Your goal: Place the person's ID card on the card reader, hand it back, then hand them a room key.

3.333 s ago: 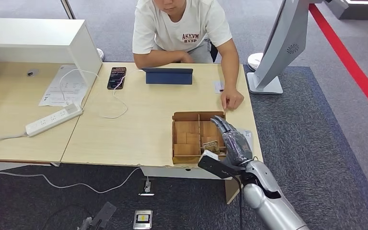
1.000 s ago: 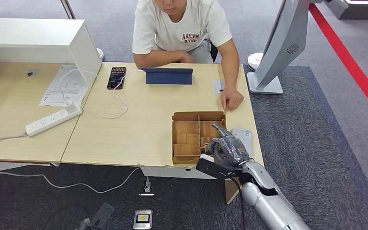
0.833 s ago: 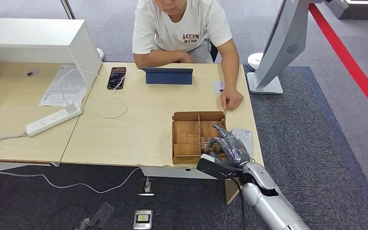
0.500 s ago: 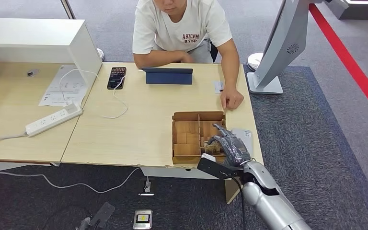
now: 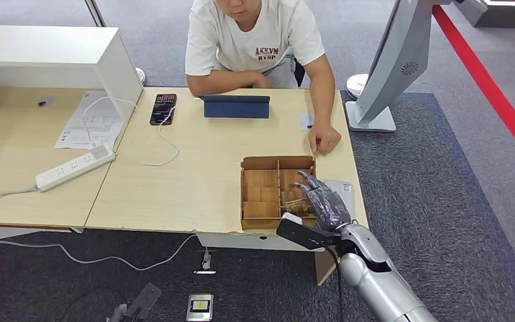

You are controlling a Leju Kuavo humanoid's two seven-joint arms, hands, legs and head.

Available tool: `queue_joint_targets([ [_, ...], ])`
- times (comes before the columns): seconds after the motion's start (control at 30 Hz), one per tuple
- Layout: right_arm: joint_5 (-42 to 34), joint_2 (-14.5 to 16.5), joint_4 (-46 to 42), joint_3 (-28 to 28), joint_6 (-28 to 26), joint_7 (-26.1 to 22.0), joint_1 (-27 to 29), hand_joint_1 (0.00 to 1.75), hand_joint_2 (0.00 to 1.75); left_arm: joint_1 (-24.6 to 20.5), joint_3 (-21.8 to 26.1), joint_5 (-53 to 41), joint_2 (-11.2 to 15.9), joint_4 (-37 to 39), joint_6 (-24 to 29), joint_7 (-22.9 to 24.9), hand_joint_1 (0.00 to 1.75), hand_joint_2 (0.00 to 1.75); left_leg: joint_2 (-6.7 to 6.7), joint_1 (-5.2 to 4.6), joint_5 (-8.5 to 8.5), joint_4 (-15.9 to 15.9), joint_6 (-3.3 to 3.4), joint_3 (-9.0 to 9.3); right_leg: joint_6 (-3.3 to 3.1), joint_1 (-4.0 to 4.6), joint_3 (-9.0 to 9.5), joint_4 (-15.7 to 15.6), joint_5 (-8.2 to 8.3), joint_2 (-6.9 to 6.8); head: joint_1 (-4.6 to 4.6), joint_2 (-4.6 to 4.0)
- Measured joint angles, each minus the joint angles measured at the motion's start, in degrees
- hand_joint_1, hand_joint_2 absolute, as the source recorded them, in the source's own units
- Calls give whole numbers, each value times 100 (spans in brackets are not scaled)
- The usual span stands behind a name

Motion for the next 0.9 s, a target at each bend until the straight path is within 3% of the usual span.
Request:
queue_joint_targets([
  [0.9,102,-144,-585,-373,232,155,26,0,175,21,-149,185,4,0,77,-29,0,175,0,0,0,0,0,0,0,0,-1,0,0,0,0,0],
])
